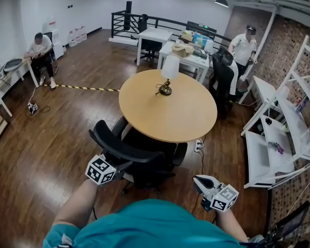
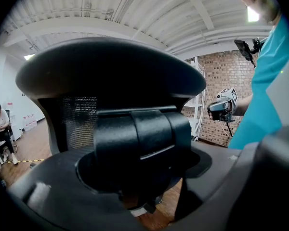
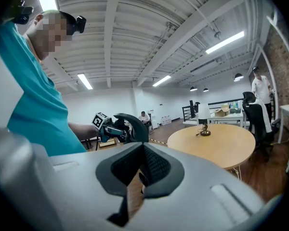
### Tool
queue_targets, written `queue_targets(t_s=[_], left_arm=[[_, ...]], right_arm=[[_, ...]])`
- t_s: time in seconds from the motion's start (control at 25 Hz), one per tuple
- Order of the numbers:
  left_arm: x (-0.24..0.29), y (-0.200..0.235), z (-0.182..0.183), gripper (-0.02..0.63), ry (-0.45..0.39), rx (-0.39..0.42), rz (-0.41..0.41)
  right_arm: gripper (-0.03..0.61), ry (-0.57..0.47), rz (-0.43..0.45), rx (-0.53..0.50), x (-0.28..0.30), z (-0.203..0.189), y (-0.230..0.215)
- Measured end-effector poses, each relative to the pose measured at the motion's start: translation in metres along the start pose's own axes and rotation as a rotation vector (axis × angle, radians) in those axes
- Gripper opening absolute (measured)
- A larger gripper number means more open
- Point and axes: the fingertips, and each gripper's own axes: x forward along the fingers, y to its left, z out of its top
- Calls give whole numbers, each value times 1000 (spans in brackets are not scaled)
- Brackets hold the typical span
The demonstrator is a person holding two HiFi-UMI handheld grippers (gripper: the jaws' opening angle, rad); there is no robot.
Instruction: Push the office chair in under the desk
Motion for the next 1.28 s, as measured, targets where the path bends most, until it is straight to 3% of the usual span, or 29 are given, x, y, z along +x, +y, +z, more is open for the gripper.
queue_targets(t_s=[0.16, 0.36, 0.64, 0.72, 0.8, 0.92, 1.2, 1.28], left_arm=[[-5, -5, -1, 342, -22, 3, 11], [-28, -4, 6, 342, -126, -51, 60], [-76, -20, 17, 361, -194, -157, 245], [-88, -39, 12, 350, -191, -156, 283], [-92, -69, 9, 264, -192, -157, 292], [-76, -124, 8, 218, -201, -162, 301], [-54, -227, 22, 163, -208, -223, 264], [-60, -251, 30, 163, -198, -204, 238]], right_arm=[[1, -2, 10, -6, -1, -1, 7], [0, 5, 24, -11, -7, -9, 17], [2, -11, 64, -24, -55, 1, 31], [0, -15, 78, -27, -78, -4, 37], [0, -19, 89, -28, -104, -11, 36], [0, -25, 106, -30, -149, -21, 24], [0, -41, 153, 0, -203, -23, 28], [0, -51, 167, 16, -210, -19, 41]])
